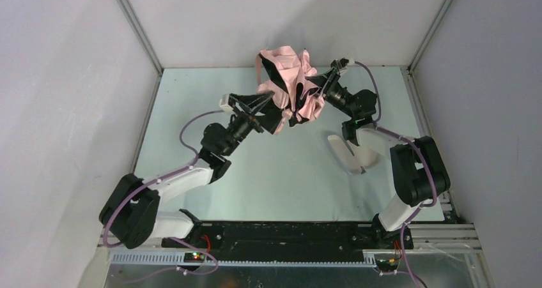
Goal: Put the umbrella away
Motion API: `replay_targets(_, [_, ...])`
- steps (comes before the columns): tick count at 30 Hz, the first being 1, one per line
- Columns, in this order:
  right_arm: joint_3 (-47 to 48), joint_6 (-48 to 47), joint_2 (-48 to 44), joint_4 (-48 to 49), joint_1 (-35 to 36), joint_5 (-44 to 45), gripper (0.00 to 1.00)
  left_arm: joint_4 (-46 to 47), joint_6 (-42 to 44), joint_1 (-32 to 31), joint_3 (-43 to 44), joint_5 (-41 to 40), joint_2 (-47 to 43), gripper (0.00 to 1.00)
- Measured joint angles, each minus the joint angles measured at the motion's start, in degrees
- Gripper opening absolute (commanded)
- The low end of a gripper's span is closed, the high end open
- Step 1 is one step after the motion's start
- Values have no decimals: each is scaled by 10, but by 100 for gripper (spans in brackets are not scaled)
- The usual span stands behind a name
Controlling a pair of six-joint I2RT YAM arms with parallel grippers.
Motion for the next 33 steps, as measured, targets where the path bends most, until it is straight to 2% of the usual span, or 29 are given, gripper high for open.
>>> replay_targets(10, [0,-50,0,4,1,0,0,-29,-117,-33,14,10,48,100])
replay_targets(15, [0,-82,0,9,-1,-1,0,-51,-145,-41,23,15,57,99])
replay_targets(19, [2,-99,2,29,-1,-2,0,-61,-153,-45,29,19,60,81])
replay_targets(22, [2,-109,3,40,-5,-5,0,-35,-158,-45,31,19,82,74])
replay_targets(24, [2,-118,4,42,-10,-9,0,-14,-159,-45,40,21,104,62])
replay_targets(25, [2,-121,5,41,-12,-10,0,-6,-159,-45,46,23,115,49])
replay_targets(26, [2,-126,5,41,-14,-9,0,1,-159,-45,54,25,126,41])
replay_targets(27, [2,-132,5,41,-17,-7,0,9,-159,-45,60,28,137,25])
replay_targets(28, [3,-136,5,41,-18,-7,0,14,-159,-45,61,28,142,17])
replay_targets(29, [4,-139,5,42,-18,-7,0,17,-159,-44,61,28,145,5])
replay_targets(31, [7,-154,4,42,-18,-6,0,23,-159,-40,61,24,151,1])
replay_targets(33, [10,-161,4,39,-17,-5,9,28,-159,-36,61,28,153,0])
